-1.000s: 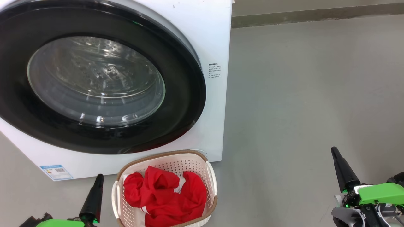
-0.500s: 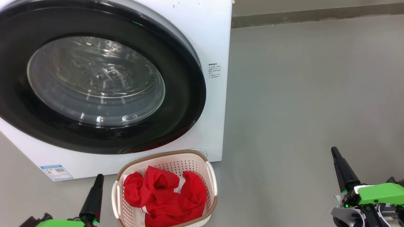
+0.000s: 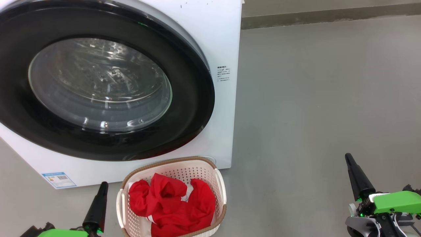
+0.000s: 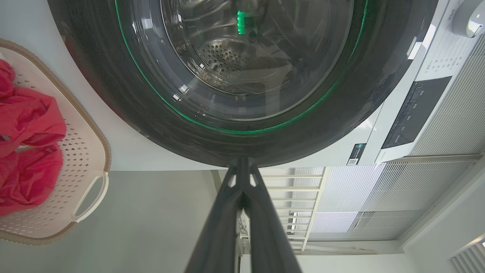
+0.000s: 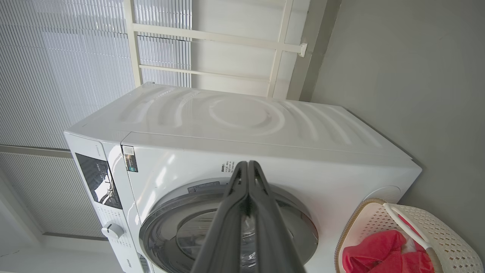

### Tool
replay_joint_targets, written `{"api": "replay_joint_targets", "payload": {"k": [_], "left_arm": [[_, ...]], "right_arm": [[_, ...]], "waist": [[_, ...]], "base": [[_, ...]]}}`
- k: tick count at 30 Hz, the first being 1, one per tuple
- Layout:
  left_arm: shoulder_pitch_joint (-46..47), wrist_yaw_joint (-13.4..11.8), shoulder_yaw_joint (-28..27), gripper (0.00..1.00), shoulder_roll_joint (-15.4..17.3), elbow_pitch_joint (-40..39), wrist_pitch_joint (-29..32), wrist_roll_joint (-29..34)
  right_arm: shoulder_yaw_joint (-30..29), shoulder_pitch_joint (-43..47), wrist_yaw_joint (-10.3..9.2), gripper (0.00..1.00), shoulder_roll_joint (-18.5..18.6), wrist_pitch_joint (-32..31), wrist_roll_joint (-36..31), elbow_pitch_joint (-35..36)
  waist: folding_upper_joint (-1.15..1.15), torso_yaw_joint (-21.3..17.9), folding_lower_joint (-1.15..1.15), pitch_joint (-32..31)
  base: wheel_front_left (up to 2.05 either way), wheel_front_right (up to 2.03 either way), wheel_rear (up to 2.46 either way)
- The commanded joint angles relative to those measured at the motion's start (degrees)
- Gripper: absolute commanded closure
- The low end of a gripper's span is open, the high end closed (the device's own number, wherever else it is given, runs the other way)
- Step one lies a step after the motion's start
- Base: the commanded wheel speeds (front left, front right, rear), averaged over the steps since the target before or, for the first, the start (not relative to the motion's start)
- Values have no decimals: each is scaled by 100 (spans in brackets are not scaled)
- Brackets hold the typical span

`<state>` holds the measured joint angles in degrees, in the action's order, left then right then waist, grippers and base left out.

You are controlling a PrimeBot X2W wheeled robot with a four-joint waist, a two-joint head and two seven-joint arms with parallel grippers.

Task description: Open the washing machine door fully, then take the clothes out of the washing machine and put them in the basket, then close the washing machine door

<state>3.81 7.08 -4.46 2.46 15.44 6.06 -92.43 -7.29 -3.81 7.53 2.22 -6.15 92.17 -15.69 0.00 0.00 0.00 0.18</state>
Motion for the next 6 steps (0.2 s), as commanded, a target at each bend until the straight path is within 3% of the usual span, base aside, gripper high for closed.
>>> {"api": "replay_joint_targets", "payload": {"k": [1,6], "left_arm": [[238,41,-213,100,42,-140,48,32],[238,41,-213,100,42,-140,48,32]], "right_arm": [[77,-237,-4,100,65,-34,-1,167],[77,-237,-4,100,65,-34,-1,167]], "waist": [[0,0,0,0],[0,0,0,0]], "base": [[0,0,0],[0,0,0]]}}
